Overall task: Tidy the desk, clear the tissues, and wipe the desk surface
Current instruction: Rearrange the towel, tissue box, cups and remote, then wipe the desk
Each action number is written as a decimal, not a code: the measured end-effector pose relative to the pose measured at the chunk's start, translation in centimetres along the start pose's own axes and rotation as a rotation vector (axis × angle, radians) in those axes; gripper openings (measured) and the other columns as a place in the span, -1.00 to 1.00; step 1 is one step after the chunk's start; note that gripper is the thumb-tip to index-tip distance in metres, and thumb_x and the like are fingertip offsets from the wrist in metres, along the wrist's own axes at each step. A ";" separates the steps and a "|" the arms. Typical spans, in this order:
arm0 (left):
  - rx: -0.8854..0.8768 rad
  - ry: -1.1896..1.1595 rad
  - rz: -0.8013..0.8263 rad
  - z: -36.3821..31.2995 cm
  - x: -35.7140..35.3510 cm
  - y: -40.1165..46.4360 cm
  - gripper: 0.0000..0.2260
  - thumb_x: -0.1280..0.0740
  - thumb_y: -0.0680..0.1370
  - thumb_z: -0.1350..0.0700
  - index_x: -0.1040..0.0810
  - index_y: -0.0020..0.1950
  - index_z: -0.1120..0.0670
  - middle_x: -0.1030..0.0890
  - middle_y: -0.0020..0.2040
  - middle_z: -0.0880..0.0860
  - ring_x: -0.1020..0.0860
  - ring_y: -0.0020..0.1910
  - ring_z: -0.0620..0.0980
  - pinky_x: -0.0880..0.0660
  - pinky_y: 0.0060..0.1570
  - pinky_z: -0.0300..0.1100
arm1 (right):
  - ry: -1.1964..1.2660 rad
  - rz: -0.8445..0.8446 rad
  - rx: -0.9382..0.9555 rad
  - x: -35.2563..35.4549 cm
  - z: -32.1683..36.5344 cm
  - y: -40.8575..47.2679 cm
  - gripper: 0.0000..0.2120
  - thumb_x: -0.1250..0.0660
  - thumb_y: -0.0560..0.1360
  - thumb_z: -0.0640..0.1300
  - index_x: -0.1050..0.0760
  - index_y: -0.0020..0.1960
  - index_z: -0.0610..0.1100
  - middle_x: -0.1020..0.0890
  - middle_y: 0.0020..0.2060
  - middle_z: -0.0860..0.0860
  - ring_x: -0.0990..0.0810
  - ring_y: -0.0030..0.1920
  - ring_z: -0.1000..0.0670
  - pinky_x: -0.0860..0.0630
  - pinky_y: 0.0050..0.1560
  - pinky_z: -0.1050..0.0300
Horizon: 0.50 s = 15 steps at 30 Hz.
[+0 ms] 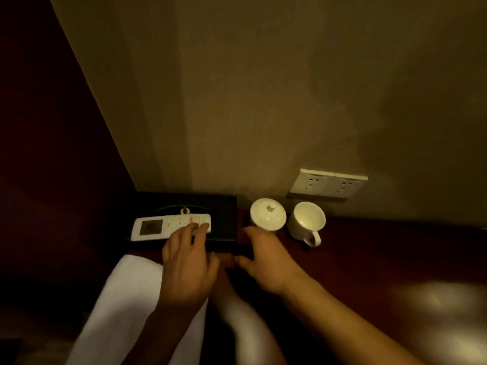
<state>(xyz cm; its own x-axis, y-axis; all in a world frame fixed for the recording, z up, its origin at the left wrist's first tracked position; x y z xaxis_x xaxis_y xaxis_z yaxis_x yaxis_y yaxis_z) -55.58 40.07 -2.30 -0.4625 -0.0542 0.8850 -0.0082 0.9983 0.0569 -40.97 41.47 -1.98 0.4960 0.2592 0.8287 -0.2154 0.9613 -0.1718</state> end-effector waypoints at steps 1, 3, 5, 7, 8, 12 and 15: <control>-0.004 -0.007 0.021 -0.7 0.1 -1.0 -0.51 -0.35 0.47 0.10 -0.37 0.39 0.08 -0.43 0.34 0.15 -0.34 0.34 0.17 -0.30 0.28 0.08 | -0.044 -0.003 -0.001 1.0 -0.5 -1.3 -0.65 -0.40 0.43 -0.06 -0.43 0.18 -0.09 -0.53 0.12 -0.07 -0.53 0.13 -0.07 -0.53 0.10 0.00; -0.009 -0.038 0.063 -2.1 0.5 -2.8 -0.54 -0.32 0.51 0.07 -0.37 0.39 0.07 -0.45 0.32 0.12 -0.37 0.30 0.13 -0.33 0.24 0.03 | -0.102 -0.012 -0.003 3.2 -1.5 -4.1 -0.66 -0.38 0.45 -0.05 -0.43 0.18 -0.10 -0.52 0.13 -0.07 -0.50 0.15 -0.08 -0.50 0.14 -0.01; -0.023 -0.085 0.085 -4.0 1.1 -4.8 -0.58 -0.30 0.53 0.04 -0.38 0.38 0.06 -0.46 0.28 0.10 -0.39 0.26 0.09 -0.36 0.22 -0.01 | -0.142 -0.021 -0.012 5.5 -2.7 -7.1 -0.64 -0.36 0.47 -0.03 -0.42 0.22 -0.10 -0.52 0.15 -0.07 -0.47 0.19 -0.08 -0.47 0.18 -0.02; -0.038 -0.148 0.091 -6.6 1.8 -7.1 -0.61 -0.29 0.53 0.02 -0.39 0.36 0.04 -0.47 0.26 0.07 -0.40 0.23 0.04 -0.37 0.21 -0.06 | -0.158 -0.054 -0.033 8.0 -4.1 -10.8 -0.62 -0.35 0.48 0.00 -0.41 0.24 -0.10 -0.51 0.16 -0.06 -0.45 0.21 -0.08 -0.46 0.20 -0.01; -0.046 -0.171 0.091 -8.2 2.0 -8.4 -0.62 -0.30 0.53 0.02 -0.41 0.34 0.03 -0.47 0.24 0.05 -0.41 0.22 0.02 -0.37 0.20 -0.09 | -0.160 -0.064 -0.048 9.3 -5.0 -12.8 -0.61 -0.34 0.49 0.01 -0.41 0.26 -0.10 -0.51 0.17 -0.05 -0.45 0.22 -0.07 -0.45 0.22 0.01; -0.074 -0.299 0.048 -15.7 3.1 -12.6 -0.74 -0.36 0.51 0.07 -0.52 0.19 0.06 -0.55 0.11 0.05 -0.52 0.08 -0.01 -0.45 0.08 -0.16 | -0.129 -0.130 -0.054 14.4 -8.8 -21.1 -0.58 -0.33 0.51 0.03 -0.40 0.32 -0.08 -0.52 0.19 -0.02 -0.45 0.23 -0.02 -0.43 0.22 0.09; -0.066 -0.429 0.025 -22.4 4.1 -16.1 -0.85 -0.37 0.50 0.12 -0.57 0.07 0.06 -0.60 -0.07 -0.02 -0.55 -0.13 -0.26 -0.40 -0.18 -0.48 | -0.113 -0.195 -0.027 18.8 -12.1 -27.1 -0.63 -0.35 0.50 0.03 -0.46 0.25 -0.07 -0.57 0.13 -0.01 -0.51 0.17 -0.01 -0.46 0.17 0.10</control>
<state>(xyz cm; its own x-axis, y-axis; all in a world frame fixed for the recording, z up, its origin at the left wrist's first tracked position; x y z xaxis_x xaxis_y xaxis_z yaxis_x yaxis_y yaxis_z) -37.50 23.30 10.79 -0.7888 -0.0037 0.6146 0.0576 0.9951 0.0799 -15.63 21.39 11.85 0.4282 0.0572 0.9019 -0.1009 0.9948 -0.0152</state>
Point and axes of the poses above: each hand's wrist, its own y-axis towards the middle knuckle, its own x-axis out of the back of the hand, z = x × y, the point moved 8 cm from there along y, towards the middle knuckle
